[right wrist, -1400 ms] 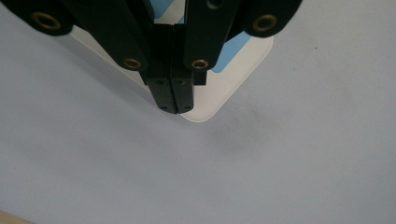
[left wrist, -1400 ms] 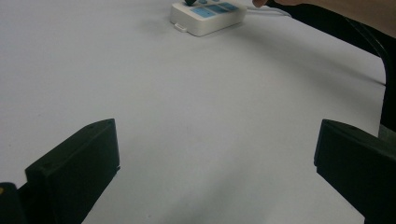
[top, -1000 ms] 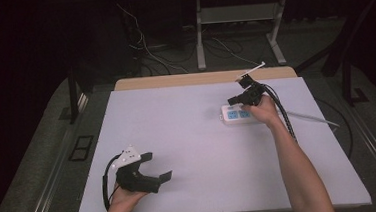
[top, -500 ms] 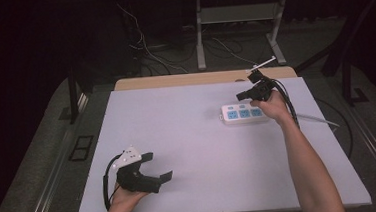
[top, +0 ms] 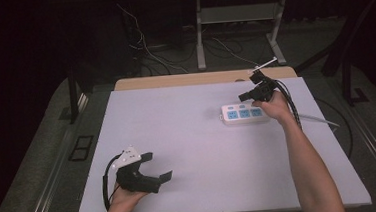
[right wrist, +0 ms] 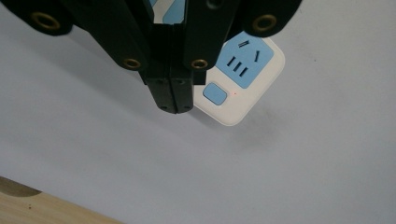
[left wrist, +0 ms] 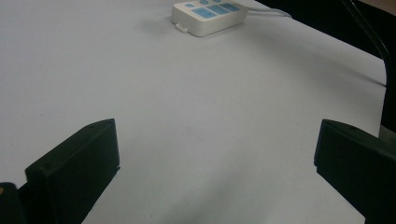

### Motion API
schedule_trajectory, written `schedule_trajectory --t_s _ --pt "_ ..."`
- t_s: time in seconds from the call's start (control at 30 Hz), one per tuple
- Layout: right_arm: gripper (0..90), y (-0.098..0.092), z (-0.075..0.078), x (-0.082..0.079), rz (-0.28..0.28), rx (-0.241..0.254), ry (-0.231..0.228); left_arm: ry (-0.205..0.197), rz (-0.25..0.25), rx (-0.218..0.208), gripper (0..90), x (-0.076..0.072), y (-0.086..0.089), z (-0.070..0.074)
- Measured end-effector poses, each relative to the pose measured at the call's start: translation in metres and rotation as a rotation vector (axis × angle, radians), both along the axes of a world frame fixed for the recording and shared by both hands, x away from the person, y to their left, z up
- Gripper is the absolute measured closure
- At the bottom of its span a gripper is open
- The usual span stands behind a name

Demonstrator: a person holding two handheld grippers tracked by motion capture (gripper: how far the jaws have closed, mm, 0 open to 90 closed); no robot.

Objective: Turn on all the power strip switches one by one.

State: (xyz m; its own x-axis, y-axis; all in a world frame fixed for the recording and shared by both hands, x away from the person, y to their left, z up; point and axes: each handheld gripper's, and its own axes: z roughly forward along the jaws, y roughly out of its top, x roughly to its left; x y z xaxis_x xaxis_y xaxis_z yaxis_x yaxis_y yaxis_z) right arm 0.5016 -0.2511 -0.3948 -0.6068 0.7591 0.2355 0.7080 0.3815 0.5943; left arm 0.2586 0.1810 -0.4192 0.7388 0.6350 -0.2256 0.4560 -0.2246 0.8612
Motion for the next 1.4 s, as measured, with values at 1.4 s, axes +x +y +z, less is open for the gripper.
schedule_trajectory --t_s 1.4 --pt "90.0 -0.002 -0.022 -0.001 0.036 0.012 0.046 0.010 -0.005 0.011 0.0 -0.001 -0.003 -0.003"
